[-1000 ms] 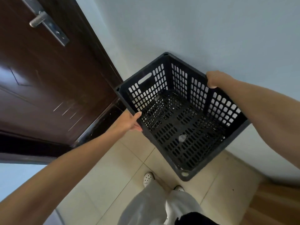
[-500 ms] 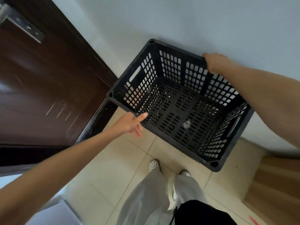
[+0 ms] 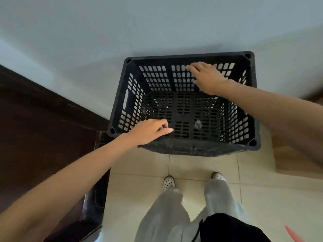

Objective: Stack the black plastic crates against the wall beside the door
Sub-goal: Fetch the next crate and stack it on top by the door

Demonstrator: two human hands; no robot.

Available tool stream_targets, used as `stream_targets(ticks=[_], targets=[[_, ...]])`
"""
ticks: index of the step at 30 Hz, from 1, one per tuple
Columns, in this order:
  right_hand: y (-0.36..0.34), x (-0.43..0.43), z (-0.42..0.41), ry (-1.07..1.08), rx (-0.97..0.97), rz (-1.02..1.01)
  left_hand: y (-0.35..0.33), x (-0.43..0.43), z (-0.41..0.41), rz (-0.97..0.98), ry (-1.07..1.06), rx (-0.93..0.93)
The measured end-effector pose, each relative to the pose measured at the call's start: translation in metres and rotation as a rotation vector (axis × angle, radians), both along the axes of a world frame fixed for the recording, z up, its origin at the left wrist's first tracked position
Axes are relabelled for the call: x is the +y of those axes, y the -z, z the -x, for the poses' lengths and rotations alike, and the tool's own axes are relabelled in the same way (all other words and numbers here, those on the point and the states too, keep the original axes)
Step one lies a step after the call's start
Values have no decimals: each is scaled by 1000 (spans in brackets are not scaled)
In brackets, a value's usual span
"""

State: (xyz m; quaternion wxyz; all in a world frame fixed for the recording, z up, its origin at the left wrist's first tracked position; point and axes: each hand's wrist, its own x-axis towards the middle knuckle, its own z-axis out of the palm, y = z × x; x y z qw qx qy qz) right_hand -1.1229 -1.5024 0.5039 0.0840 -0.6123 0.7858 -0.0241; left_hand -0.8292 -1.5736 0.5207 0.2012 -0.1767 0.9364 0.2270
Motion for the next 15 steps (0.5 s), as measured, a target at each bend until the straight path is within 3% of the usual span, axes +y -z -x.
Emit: stream_targets(ticks=[5, 8, 15], targets=[[-6, 68, -91, 83, -168, -121, 22, 1, -26, -47, 183, -3], [-7, 119, -151, 78, -202, -161, 24, -1, -32, 41, 212, 68], [7, 138, -170, 64, -5, -178, 29, 0, -33, 177, 266, 131]])
